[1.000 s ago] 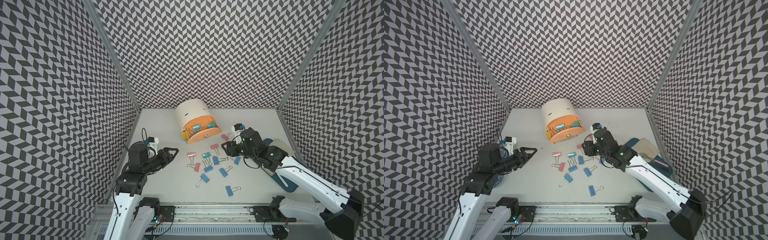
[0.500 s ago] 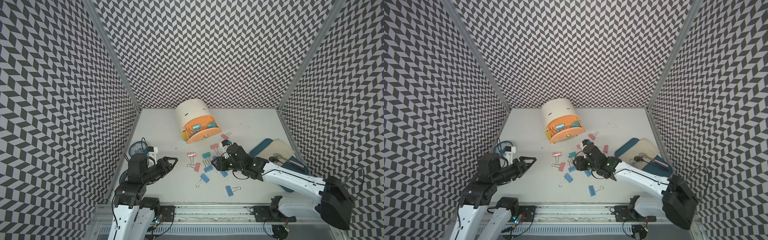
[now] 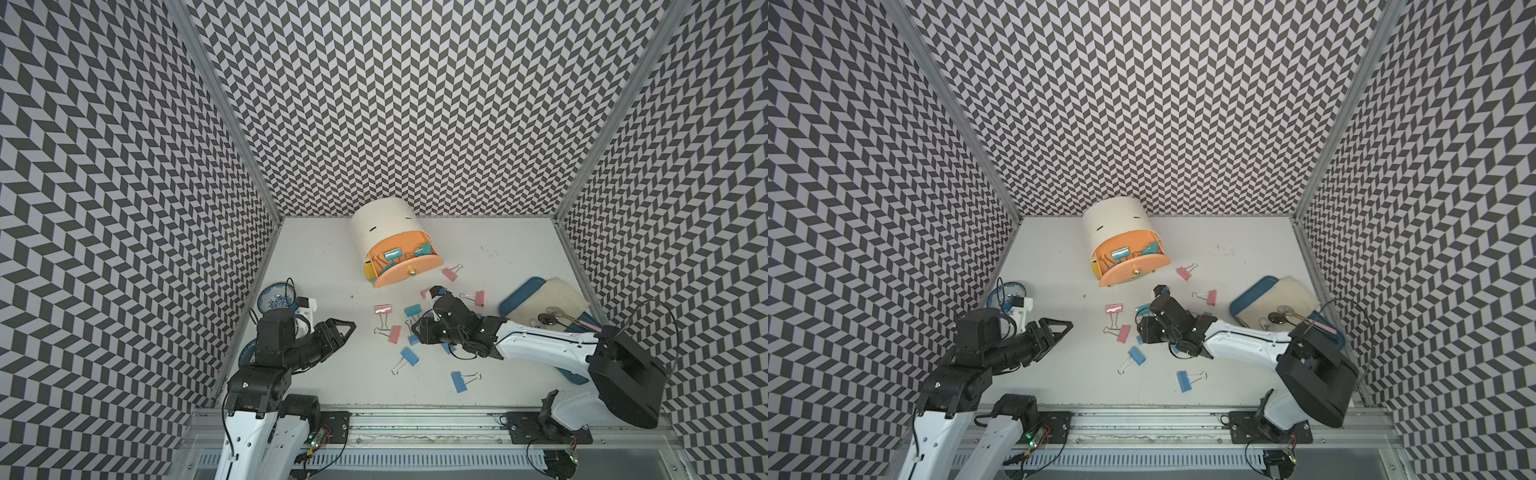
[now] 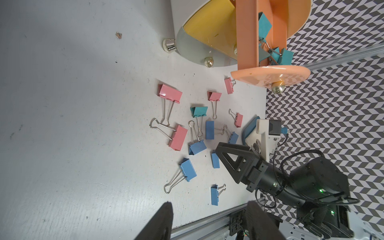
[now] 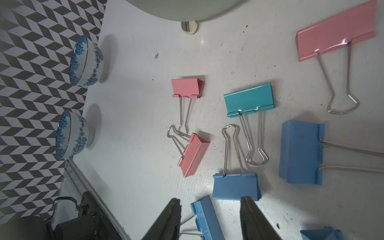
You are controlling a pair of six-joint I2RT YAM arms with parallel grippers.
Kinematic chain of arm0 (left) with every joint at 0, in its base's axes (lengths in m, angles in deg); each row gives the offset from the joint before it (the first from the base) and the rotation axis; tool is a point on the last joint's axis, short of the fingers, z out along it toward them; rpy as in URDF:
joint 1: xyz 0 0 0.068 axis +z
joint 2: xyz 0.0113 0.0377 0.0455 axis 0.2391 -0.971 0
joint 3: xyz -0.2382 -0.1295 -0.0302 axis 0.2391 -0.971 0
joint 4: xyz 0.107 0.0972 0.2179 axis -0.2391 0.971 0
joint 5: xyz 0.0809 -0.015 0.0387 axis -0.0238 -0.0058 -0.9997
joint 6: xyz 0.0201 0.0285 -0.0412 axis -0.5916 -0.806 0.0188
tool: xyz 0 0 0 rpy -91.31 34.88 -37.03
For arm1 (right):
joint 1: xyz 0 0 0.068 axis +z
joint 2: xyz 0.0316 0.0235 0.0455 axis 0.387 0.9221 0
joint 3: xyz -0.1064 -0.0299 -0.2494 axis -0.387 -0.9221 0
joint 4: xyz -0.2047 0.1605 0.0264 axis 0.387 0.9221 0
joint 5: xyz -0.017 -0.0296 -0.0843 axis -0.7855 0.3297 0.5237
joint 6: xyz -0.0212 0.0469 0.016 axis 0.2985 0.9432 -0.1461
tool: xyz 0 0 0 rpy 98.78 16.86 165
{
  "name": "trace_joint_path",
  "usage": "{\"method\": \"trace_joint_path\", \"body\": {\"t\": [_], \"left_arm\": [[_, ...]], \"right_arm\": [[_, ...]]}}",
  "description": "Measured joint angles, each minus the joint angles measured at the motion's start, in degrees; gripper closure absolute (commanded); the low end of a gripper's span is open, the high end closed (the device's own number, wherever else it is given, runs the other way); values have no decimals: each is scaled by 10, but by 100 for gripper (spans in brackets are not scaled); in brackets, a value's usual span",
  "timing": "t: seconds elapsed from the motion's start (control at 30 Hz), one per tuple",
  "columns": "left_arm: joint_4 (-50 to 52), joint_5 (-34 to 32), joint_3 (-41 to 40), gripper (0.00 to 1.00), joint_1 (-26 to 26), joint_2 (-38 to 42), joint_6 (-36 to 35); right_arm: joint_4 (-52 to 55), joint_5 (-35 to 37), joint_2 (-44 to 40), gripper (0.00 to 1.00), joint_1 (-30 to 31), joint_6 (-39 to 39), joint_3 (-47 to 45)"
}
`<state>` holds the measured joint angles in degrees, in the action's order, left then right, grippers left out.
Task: Put the binder clips in the drawer according to color
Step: Move the binder clip to the center of the board.
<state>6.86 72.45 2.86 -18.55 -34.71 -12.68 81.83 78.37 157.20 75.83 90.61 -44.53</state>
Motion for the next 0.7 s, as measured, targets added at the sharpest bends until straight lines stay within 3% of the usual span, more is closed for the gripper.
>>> {"method": "trace_joint_path", "body": {"t": [0.7], "left_arm": [[45,1,20,40,0,-7,-32]], "right_arm": [[-28,33,107,50,1,-15,55]]}}
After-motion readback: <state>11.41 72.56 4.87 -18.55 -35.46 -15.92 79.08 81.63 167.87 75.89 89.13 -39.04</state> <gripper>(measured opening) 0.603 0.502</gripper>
